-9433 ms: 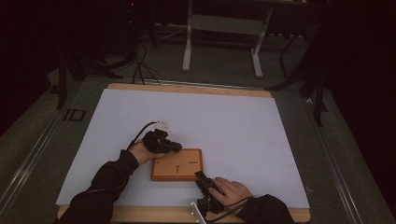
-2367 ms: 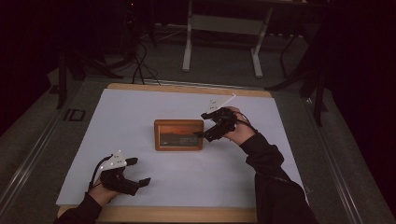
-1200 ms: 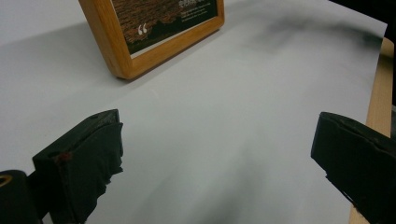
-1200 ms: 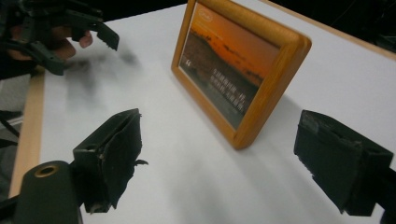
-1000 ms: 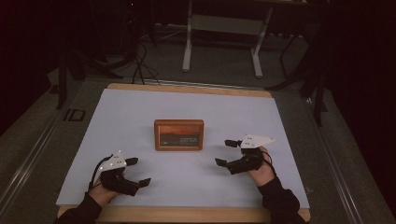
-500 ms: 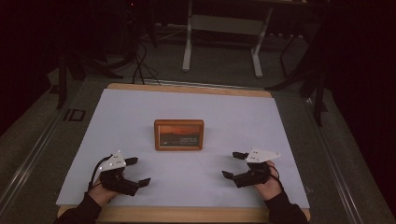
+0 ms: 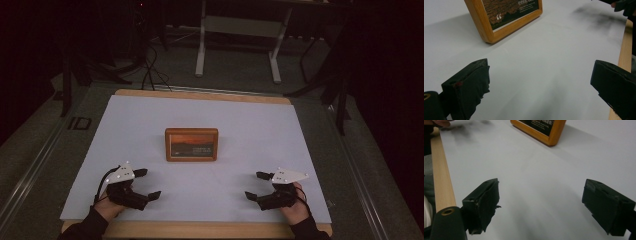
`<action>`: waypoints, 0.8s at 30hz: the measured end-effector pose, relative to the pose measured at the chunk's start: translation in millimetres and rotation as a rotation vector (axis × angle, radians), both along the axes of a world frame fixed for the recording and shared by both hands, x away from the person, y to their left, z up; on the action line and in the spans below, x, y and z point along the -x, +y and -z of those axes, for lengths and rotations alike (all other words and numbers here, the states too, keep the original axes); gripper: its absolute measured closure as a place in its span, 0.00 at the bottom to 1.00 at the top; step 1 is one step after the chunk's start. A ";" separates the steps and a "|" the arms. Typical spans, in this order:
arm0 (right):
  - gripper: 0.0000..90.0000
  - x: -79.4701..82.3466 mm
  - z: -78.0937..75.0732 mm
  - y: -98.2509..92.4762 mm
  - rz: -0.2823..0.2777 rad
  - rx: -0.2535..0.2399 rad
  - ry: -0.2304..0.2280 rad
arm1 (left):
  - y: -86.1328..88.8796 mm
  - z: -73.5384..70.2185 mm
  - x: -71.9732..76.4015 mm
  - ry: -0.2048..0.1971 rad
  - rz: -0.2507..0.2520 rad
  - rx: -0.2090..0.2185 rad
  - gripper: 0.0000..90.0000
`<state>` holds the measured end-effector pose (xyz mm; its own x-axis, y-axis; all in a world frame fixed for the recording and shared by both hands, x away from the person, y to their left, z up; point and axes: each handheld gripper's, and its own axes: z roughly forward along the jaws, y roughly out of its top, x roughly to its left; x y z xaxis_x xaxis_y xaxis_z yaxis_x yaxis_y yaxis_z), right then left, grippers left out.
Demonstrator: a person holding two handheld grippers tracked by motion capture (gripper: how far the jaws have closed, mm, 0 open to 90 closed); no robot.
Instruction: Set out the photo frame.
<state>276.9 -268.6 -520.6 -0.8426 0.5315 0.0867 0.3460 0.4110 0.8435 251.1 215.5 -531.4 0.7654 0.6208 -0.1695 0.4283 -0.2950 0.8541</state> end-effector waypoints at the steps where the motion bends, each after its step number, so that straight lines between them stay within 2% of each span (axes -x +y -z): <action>1: 0.16 0.5 0.5 -1.7 0.002 0.006 0.001 | -0.1 0.1 0.0 0.000 0.002 0.000 0.03; 10: 0.15 2.4 4.7 -15.6 0.039 0.006 0.018 | -0.2 0.2 -0.3 0.000 0.002 -0.002 0.03; 18: 0.15 0.2 8.0 -13.5 0.034 0.017 0.020 | 0.1 -0.2 0.0 -0.003 0.000 -0.004 0.03; 24: 0.15 -1.6 8.6 -16.2 0.044 0.006 0.032 | -0.3 -0.1 0.0 -0.005 0.003 -0.007 0.03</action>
<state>278.4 -284.8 -529.3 -0.8152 0.5687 0.1095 0.3903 0.3998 0.8294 251.1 215.3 -531.4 0.7682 0.6195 -0.1615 0.4233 -0.3023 0.8541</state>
